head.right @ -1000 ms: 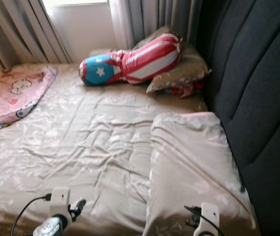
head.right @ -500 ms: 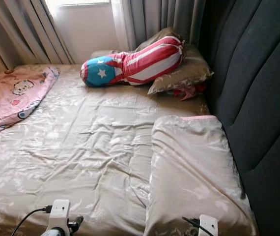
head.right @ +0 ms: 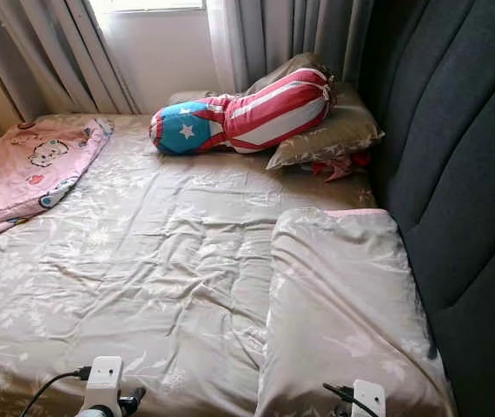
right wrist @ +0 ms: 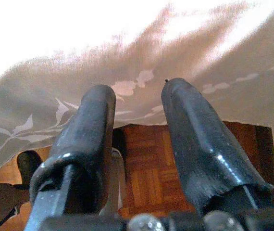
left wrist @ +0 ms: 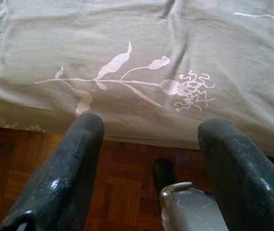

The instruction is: Clean up the room

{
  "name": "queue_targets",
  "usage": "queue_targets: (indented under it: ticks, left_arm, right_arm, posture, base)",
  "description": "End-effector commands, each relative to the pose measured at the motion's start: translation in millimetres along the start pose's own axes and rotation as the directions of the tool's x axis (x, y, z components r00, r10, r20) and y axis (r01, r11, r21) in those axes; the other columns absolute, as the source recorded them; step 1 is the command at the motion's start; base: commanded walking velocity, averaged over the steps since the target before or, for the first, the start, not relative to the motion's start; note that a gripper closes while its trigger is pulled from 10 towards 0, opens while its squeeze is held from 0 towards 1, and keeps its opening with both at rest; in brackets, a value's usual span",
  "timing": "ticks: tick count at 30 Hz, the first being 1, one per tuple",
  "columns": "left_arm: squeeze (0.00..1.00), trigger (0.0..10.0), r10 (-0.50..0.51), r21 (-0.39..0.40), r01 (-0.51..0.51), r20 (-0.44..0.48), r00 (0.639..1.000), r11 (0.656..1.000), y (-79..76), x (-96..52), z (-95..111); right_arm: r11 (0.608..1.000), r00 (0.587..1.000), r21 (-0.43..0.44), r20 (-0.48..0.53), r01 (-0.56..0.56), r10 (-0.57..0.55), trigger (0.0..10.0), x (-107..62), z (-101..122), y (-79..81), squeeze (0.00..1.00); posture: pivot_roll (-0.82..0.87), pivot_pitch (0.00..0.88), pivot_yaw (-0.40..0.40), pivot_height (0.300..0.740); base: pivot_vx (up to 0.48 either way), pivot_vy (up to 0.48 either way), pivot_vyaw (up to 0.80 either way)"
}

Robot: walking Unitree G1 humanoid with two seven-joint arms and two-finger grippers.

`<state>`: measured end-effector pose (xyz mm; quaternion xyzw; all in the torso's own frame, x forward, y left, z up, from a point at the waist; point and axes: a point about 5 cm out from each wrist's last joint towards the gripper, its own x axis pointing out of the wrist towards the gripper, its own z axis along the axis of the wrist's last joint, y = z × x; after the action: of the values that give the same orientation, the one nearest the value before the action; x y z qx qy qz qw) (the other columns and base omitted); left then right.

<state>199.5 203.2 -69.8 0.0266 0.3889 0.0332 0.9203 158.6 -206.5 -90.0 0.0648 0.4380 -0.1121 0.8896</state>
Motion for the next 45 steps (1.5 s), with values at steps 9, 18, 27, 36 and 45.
queue_targets:
  ticks: [9,18,27,36,45]
  left_arm:
    - [0.0,10.0,0.016,-0.003,-0.016,-0.024,1.0,1.0,1.4,-1.2,-5.6]
    - [0.0,10.0,0.024,-0.011,-0.024,-0.023,0.999,1.0,3.1,-1.8,-6.8]
    - [0.0,10.0,0.032,-0.01,-0.032,-0.024,0.999,0.999,6.3,-2.8,-8.8]
    - [0.0,10.0,0.037,-0.009,-0.037,-0.029,0.999,0.999,7.3,-3.0,-9.5]
    - [0.0,10.0,0.038,-0.006,-0.038,-0.039,0.999,0.999,7.7,-3.7,-11.8]
  right_arm:
    - [1.0,1.0,-0.028,-0.026,-0.008,0.007,10.0,-0.8,-5.0,0.9,1.0]
    - [0.999,0.999,-0.036,-0.033,-0.015,0.014,10.0,-1.3,-7.0,0.7,0.0]
    - [0.999,0.999,-0.041,-0.038,-0.02,0.018,10.0,-1.9,-9.2,2.1,0.0]
    - [0.997,0.999,-0.07,-0.041,-0.031,0.028,10.0,-1.9,-10.0,4.8,0.0]
    - [0.998,0.999,-0.052,-0.044,-0.024,0.022,10.0,-2.1,-10.9,4.5,0.0]
  posture:
    - [-0.07,0.0,0.016,0.74]
    - [-0.06,0.0,0.011,0.74]
    - [-0.06,0.0,0.015,0.74]
    - [-0.05,0.0,0.011,0.74]
    - [-0.05,0.0,0.009,0.74]
  base:
    - [0.0,0.0,0.0]
    - [0.0,0.0,0.0]
    - [0.0,0.0,0.0]
    - [0.0,0.0,0.36]
    - [0.0,0.0,0.07]
